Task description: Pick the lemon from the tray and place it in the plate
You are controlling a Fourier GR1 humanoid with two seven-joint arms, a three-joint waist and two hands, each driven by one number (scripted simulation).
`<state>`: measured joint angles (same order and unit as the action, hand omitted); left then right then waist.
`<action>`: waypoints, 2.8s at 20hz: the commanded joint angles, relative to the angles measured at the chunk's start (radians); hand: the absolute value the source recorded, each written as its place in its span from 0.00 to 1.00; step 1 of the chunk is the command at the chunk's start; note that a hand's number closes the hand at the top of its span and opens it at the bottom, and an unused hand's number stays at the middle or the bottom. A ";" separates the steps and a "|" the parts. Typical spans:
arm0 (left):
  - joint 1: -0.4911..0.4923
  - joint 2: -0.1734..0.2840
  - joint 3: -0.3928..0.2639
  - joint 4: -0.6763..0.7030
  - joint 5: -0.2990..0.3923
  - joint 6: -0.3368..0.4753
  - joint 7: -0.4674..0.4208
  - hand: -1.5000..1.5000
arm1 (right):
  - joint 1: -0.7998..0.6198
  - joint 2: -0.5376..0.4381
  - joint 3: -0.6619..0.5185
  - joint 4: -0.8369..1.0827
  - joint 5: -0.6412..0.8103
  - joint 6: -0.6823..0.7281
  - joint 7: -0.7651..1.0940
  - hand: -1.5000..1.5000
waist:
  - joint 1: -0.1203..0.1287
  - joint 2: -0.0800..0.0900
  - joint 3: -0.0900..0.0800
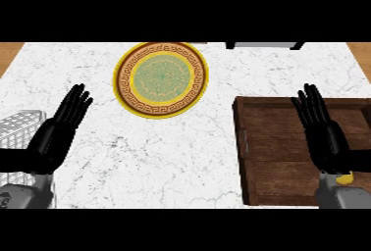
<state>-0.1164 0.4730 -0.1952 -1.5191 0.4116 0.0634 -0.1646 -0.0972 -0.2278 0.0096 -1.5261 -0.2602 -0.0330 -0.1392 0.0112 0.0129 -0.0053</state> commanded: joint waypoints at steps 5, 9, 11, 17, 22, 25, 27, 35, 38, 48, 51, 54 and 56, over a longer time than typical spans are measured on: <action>-0.087 0.004 -0.008 0.034 -0.178 0.174 0.151 0.50 | -0.146 -0.032 0.062 -0.199 -0.084 0.016 0.380 0.00 | -0.016 -0.015 0.005; -0.064 0.006 -0.016 0.066 -0.148 0.136 0.161 0.50 | -0.150 -0.417 0.191 -0.222 0.411 0.152 0.207 1.00 | -0.027 -0.020 -0.011; -0.115 -0.039 -0.043 0.082 -0.212 0.207 0.212 0.50 | 0.047 -0.218 0.216 -0.236 0.380 -0.006 0.229 0.00 | -0.038 -0.015 0.005; -0.117 -0.061 -0.007 0.163 -0.227 0.164 0.168 0.50 | 0.252 -0.256 0.210 -0.220 0.438 0.030 -0.069 0.00 | -0.029 -0.014 0.005; -0.158 -0.064 0.007 0.153 -0.235 0.148 0.211 0.50 | 0.239 -0.342 0.034 -0.302 0.443 -0.006 -0.081 0.00 | -0.026 -0.014 0.005; -0.146 -0.077 0.005 0.118 -0.254 0.168 0.233 0.50 | 0.284 -0.414 -0.020 -0.538 0.415 0.052 0.097 0.00 | -0.031 -0.018 0.004; -0.105 -0.073 -0.001 0.106 -0.263 0.161 0.202 0.50 | 0.227 -0.492 -0.060 -0.460 0.444 0.108 0.173 0.00 | -0.017 -0.015 0.004; -0.137 -0.098 0.001 0.121 -0.277 0.161 0.223 0.50 | 0.168 -0.739 -0.141 -0.508 0.295 0.432 0.488 0.00 | -0.011 -0.012 0.004; -0.172 -0.122 -0.005 0.116 -0.296 0.168 0.254 0.50 | 0.179 -0.745 -0.128 -0.462 0.324 0.485 0.494 0.00 | -0.011 -0.012 0.005; -0.075 -0.122 0.041 0.025 -0.326 0.100 0.268 0.50 | 0.029 -0.605 -0.044 -0.316 0.437 0.594 0.531 0.00 | 0.001 -0.012 0.006; -0.143 -0.194 0.036 0.145 -0.386 0.143 0.232 0.50 | 0.100 -0.581 -0.037 -0.378 0.505 0.617 0.535 0.00 | -0.015 -0.013 0.005; -0.126 -0.162 0.086 0.165 -0.355 0.076 0.178 0.50 | 0.088 -0.531 0.032 -0.380 0.574 0.623 0.583 0.00 | -0.013 -0.013 0.005; -0.161 -0.186 0.075 0.129 -0.382 0.095 0.263 0.50 | 0.053 -0.539 0.010 -0.264 0.623 0.646 0.471 0.00 | -0.012 -0.013 0.006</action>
<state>-0.2601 0.3087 -0.1310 -1.3944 0.0538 0.1615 0.0763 -0.0388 -0.7876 0.0158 -1.8488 0.2882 0.5846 0.3903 0.0020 0.0006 0.0000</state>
